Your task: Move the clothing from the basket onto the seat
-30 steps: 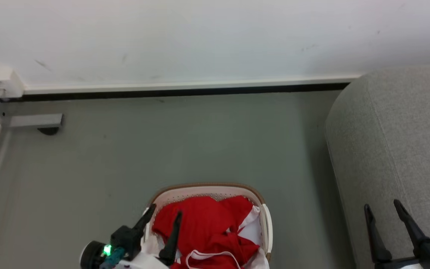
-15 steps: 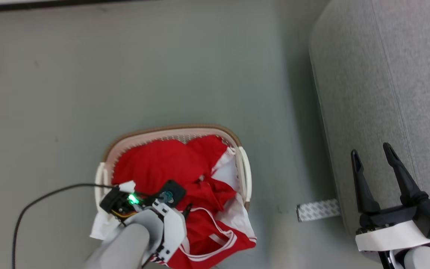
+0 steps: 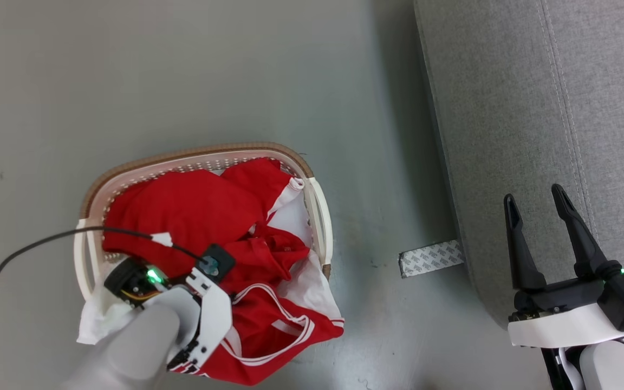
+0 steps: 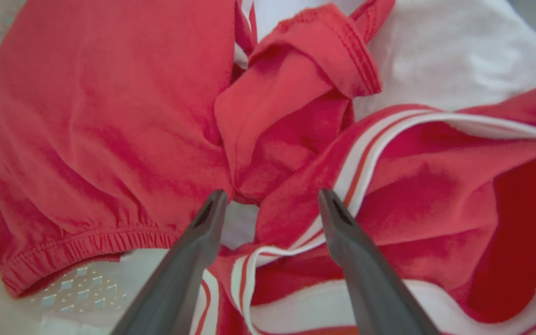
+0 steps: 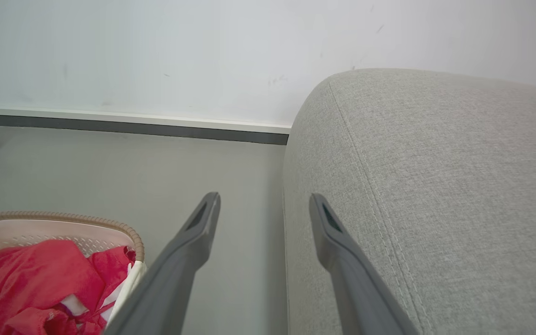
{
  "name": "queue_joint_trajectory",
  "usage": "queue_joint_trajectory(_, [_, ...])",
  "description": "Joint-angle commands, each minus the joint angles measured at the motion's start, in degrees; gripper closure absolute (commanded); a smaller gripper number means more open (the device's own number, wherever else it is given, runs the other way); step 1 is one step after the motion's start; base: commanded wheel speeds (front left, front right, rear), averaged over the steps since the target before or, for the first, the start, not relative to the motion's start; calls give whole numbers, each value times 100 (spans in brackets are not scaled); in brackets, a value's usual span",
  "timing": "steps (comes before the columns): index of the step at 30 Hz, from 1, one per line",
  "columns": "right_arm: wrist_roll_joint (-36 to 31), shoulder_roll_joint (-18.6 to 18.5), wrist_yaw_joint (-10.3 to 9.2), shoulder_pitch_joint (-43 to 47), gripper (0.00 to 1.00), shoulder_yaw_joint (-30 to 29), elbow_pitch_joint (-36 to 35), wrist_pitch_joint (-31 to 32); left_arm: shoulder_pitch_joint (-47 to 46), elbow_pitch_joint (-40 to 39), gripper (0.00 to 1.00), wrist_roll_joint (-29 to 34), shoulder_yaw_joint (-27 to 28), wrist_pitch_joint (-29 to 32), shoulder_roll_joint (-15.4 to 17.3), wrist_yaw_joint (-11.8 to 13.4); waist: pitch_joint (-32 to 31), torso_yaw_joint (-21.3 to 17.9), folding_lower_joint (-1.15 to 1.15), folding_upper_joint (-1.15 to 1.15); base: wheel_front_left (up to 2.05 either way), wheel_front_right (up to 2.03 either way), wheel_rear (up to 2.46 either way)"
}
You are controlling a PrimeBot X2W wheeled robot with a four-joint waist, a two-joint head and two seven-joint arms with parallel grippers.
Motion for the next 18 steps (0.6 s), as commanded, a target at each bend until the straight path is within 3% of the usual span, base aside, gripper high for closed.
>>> queue_joint_trajectory(1, [17,-5,-12,-38,0,-17,6,-1,-119,9,0,-76,-29,7,104,-6,5,-7,-2,0,0,0,0])
queue_joint_trajectory(18, [32,59,-12,-13,0,-34,60,-1,-110,-335,0,-784,-723,167,312,-7,-147,-10,-2,0,0,0,0])
